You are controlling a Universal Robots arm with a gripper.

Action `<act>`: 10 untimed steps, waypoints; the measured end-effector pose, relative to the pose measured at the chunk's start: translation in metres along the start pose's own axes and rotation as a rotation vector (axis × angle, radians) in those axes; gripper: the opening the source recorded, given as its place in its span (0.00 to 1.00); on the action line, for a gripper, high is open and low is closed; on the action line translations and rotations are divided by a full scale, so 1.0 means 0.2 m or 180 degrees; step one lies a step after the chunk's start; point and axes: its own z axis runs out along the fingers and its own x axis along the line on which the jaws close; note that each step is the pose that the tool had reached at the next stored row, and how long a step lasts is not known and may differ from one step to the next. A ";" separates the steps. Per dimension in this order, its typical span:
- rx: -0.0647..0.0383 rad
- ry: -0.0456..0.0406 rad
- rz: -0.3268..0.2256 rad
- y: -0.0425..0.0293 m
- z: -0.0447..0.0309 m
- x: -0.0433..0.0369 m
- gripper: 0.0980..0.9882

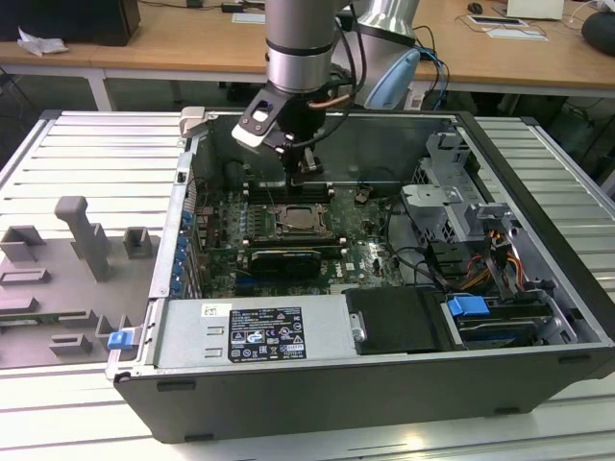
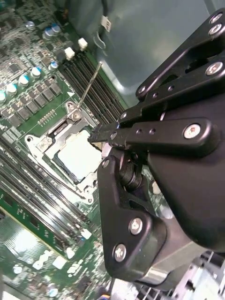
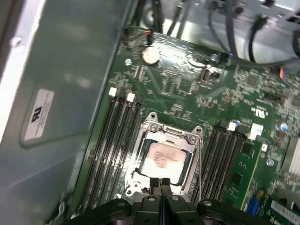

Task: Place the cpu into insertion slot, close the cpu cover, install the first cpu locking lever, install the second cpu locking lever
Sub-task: 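Install the first cpu locking lever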

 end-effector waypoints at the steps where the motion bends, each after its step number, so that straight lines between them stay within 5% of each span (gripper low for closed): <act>1: 0.0000 0.0001 -0.0062 0.000 0.000 0.000 0.01; 10: 0.0002 0.0020 -0.0912 0.000 0.000 0.000 0.01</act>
